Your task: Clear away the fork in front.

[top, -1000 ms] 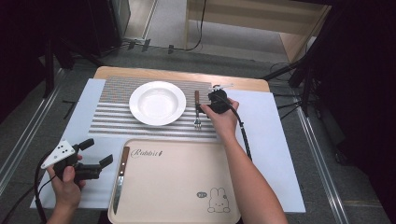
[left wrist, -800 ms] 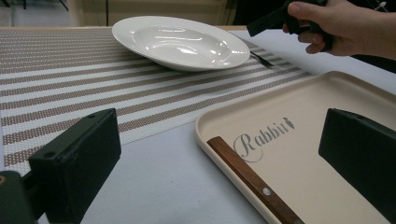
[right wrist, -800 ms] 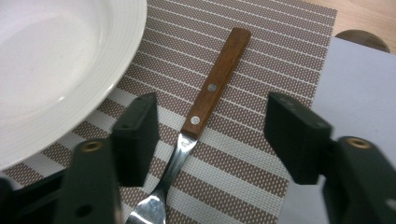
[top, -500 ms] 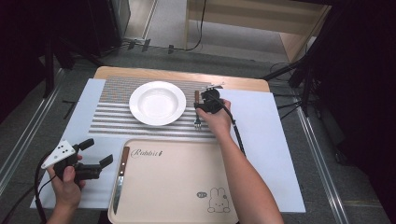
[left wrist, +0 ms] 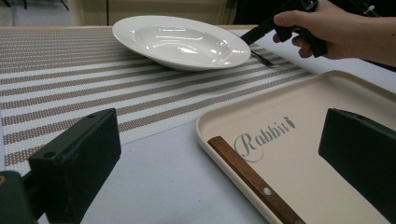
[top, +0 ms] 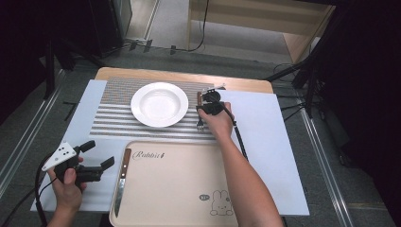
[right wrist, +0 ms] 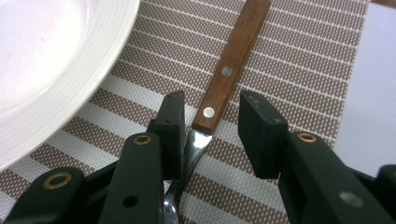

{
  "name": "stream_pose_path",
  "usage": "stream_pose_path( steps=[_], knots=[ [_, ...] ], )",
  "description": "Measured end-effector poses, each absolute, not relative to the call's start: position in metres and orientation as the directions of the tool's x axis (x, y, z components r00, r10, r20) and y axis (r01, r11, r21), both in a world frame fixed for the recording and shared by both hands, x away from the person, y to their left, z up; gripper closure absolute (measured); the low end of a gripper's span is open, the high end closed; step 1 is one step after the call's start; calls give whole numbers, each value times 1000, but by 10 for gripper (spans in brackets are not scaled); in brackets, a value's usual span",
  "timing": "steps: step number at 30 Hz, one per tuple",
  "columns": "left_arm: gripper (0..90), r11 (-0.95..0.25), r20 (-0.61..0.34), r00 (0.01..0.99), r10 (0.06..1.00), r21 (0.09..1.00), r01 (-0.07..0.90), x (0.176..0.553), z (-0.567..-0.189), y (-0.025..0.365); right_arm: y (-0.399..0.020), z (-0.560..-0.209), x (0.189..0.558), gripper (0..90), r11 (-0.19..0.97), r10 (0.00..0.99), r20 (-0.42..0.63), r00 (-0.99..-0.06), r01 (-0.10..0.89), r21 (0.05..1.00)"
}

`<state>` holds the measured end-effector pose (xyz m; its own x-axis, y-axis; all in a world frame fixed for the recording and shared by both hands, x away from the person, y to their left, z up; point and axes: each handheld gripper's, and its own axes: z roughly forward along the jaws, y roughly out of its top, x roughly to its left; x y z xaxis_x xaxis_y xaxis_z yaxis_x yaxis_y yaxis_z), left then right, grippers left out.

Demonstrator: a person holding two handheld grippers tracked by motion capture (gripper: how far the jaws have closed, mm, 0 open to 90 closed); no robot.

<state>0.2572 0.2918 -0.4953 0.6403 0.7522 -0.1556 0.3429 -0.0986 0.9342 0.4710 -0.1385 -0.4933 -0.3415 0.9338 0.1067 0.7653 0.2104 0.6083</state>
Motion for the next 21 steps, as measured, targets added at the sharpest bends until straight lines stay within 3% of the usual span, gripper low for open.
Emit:
stream_pose_path(
  steps=[21],
  knots=[
    [0, -100, -155, 640, 752, 934, 344, 257, -495, 292, -132, -499, 484, 618, 160, 956, 104, -273, 788, 594]
  ],
)
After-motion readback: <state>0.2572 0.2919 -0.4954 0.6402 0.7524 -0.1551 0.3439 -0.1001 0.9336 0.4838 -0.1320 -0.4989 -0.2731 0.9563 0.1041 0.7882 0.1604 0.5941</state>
